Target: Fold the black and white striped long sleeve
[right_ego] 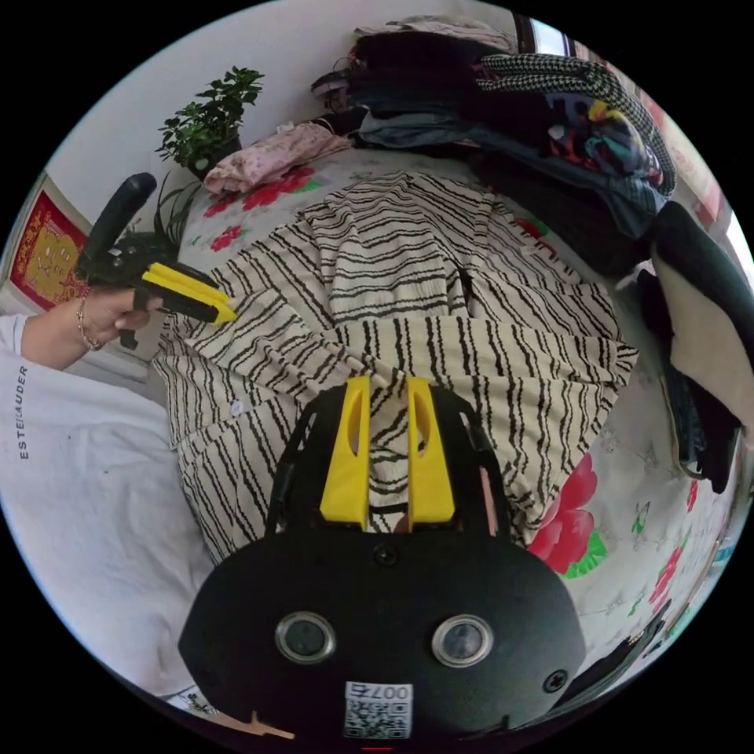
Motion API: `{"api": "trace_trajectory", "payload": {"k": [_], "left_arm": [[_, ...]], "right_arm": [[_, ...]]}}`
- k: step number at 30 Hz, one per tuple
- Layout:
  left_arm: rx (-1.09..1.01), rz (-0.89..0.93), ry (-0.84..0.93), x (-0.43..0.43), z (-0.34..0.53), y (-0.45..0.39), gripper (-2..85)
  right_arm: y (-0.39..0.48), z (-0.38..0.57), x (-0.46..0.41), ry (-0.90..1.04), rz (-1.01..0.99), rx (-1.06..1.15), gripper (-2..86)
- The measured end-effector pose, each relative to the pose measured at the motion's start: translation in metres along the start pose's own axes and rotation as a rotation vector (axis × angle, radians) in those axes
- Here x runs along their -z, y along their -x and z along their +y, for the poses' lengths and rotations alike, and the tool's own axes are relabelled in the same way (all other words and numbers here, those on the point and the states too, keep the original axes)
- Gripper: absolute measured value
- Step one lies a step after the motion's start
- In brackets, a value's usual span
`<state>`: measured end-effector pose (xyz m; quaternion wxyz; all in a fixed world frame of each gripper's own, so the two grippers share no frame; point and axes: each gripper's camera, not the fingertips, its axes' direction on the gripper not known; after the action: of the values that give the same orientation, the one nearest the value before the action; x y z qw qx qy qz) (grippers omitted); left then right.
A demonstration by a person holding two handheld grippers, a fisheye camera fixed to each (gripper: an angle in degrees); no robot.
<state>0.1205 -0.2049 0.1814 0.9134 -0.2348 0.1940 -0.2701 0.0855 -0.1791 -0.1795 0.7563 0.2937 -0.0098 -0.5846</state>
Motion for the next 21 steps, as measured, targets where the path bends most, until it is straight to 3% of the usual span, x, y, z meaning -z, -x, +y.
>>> {"api": "trace_trajectory", "payload": {"k": [5, 7, 9, 12, 15, 18, 21], "left_arm": [[-0.336, -0.124, -0.397, 0.124, 0.031, -0.054, -0.8], [-0.49, -0.227, -0.373, 0.136, 0.052, -0.073, -0.6], [-0.563, -0.334, -0.222, 0.11, 0.072, -0.076, 0.5], [-0.464, -0.375, 0.008, 0.048, 0.09, -0.048, 1.8], [-0.229, -0.379, 0.099, 0.02, 0.1, -0.008, 0.4], [-0.113, -0.249, -0.06, 0.042, 0.095, 0.003, 2.2], [-0.142, -0.113, -0.153, 0.048, 0.07, -0.004, 6.4]], "right_arm": [[-0.015, 0.013, 0.011, -0.073, -0.043, 0.02, 4.6], [-0.017, 0.019, 0.017, -0.103, -0.09, 0.047, 4.6], [-0.018, 0.026, 0.011, -0.06, -0.128, 0.085, 4.6], [-0.026, 0.034, -0.006, 0.061, -0.166, 0.119, 4.4], [-0.044, 0.042, 0.003, 0.053, -0.145, 0.112, 4.3], [-0.08, 0.048, 0.028, -0.032, -0.06, 0.028, 4.3], [-0.123, 0.058, 0.033, -0.039, 0.014, -0.062, 4.3]]}}
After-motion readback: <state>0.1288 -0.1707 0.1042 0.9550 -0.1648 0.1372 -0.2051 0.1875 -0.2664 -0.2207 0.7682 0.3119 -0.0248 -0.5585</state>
